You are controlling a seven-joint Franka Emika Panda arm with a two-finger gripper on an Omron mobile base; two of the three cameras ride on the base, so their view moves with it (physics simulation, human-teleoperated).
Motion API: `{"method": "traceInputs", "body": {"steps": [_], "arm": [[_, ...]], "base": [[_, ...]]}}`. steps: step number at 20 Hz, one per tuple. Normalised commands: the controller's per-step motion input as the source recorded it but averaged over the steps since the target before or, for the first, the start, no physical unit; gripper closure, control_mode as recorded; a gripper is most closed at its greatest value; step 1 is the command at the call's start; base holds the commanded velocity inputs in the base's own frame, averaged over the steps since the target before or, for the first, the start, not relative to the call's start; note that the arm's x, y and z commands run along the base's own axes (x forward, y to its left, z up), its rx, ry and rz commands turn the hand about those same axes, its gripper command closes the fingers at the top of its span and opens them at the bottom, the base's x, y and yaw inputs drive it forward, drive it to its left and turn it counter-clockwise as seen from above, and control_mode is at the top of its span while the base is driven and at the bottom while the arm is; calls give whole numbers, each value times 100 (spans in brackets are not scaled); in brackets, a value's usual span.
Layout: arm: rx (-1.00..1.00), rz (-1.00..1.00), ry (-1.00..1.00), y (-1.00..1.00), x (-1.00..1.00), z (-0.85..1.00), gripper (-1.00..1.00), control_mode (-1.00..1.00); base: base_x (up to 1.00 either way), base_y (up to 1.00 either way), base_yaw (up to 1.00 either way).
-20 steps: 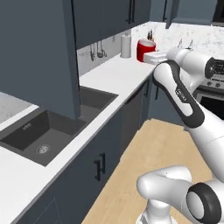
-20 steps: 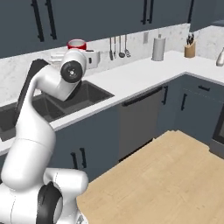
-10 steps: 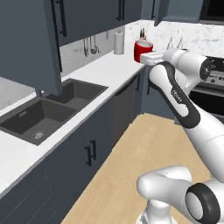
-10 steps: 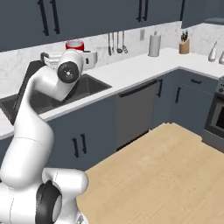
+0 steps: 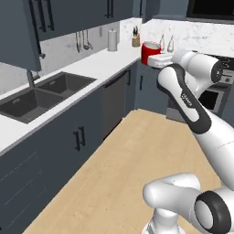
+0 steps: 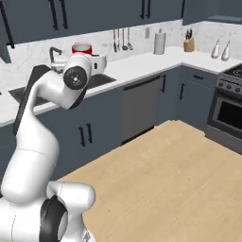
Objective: Gather all objects into one cabinet and sort the glasses and bowls to opposite sides.
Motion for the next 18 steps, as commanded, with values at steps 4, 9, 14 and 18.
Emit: {"method": "traceInputs", "body": {"steps": [4,9,14,18], "arm": [[0,0,0,0,0,0,100,100],[0,0,0,0,0,0,100,100],[0,0,0,0,0,0,100,100],[0,0,0,0,0,0,100,100]], "base": [[-84,0,28],[-67,0,35],[-68,0,31],[-68,0,26]]}}
